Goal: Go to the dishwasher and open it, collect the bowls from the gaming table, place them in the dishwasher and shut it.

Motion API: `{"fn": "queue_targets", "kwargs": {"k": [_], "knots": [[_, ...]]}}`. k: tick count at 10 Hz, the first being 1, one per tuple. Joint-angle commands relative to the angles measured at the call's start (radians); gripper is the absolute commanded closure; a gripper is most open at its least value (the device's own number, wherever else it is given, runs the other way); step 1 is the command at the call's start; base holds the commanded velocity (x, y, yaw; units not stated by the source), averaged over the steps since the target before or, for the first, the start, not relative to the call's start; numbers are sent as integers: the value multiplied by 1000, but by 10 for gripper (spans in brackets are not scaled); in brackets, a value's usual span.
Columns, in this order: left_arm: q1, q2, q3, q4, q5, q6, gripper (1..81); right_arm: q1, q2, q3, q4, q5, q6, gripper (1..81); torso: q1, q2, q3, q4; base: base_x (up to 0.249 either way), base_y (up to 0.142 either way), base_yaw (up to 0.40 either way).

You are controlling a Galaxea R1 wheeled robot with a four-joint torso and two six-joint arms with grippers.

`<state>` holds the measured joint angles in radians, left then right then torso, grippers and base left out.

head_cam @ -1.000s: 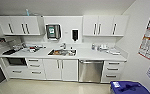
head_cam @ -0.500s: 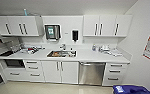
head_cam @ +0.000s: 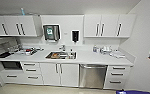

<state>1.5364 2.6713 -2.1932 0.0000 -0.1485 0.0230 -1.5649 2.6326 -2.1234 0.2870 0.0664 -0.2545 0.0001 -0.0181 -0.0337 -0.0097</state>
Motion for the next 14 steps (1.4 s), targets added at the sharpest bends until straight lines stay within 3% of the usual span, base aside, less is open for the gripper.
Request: {"fn": "queue_targets", "kwargs": {"k": [1,14], "knots": [[-43,-22,12,12,50,2,10,45,-21,14,3,-63,-5,10,0,0,0,0,179,0,0],[-43,-20,13,12,52,2,10,42,-21,17,3,-63,-5,10,2,1,0,0,167,0,0]]}}
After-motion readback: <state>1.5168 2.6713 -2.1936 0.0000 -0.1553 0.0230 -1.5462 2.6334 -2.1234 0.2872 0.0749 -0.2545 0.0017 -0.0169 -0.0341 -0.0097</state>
